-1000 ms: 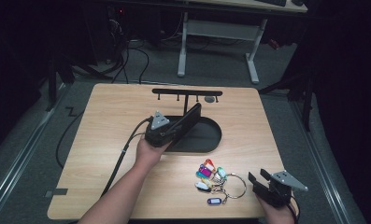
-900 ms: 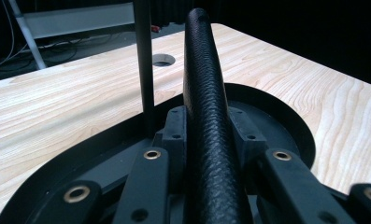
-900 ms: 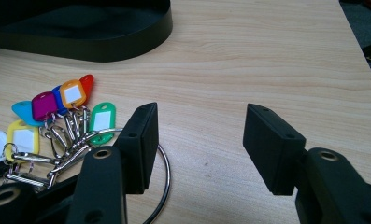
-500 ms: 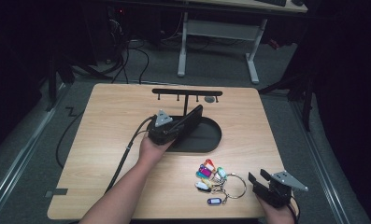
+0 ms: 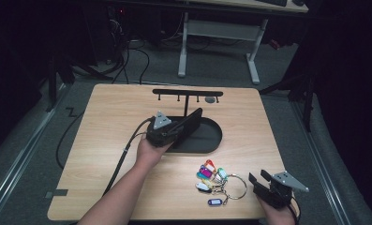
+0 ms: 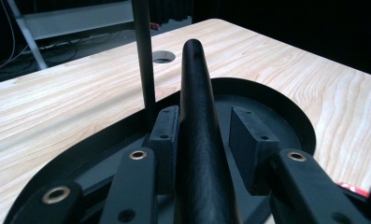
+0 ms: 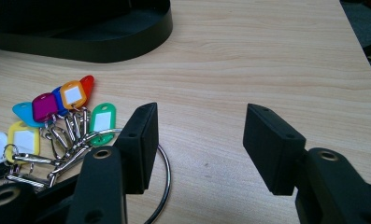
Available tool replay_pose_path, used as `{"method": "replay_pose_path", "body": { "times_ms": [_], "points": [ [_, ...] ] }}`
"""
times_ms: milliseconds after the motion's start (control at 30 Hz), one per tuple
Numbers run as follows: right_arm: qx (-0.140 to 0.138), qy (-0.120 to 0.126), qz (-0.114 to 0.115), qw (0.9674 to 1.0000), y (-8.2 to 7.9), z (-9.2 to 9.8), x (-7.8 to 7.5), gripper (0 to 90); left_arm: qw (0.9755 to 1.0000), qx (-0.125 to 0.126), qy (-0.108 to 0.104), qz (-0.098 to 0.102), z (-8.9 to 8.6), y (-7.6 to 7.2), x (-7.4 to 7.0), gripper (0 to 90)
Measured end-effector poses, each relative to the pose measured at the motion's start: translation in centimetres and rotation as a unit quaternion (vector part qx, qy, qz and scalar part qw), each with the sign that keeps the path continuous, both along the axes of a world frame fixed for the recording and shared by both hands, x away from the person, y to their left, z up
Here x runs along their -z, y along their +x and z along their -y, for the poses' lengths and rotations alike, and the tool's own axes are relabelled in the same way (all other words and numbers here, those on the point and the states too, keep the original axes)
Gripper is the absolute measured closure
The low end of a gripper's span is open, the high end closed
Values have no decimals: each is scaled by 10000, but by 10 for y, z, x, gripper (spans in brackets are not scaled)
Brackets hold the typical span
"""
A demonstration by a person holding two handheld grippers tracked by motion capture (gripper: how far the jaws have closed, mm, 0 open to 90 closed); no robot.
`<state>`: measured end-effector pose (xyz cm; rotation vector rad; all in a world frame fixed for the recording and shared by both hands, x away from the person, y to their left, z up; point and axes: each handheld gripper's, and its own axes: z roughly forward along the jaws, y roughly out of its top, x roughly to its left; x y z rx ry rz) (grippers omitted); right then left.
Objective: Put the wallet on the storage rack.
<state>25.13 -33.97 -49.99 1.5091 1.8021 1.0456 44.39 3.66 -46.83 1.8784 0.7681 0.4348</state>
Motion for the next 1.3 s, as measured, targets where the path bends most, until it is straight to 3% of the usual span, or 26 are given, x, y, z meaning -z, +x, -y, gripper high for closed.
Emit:
{"method": "replay_pose_path", "body": {
  "times_ms": [300, 400, 700, 833, 933, 1100, 1300],
  "points": [
    [3, -42, 42, 10000, -1, -3, -3, 457, 9999, -82, 93, 115, -21, -23, 5, 670],
    [-8, -62, 41, 10000, -1, -4, -3, 457, 10000, -20, -29, 49, -26, -28, 5, 712],
    [-22, -77, 11, 10000, 0, -5, -1, 457, 9993, 215, -278, 131, -14, -31, 8, 742],
    [-17, -78, -8, 10000, 1, -4, -1, 457, 9984, 421, -374, 106, -9, -31, 9, 741],
    [-15, -80, -9, 10000, 0, -4, -1, 457, 9984, 383, -410, 29, -11, -28, 10, 732],
    [-14, -88, -9, 10000, 0, -5, -1, 457, 9995, 252, -187, 66, -18, -23, 8, 695],
    [-20, -91, -6, 10000, 0, -6, -1, 456, 9998, -77, 89, 190, -25, -17, 9, 654]
  ]
}}
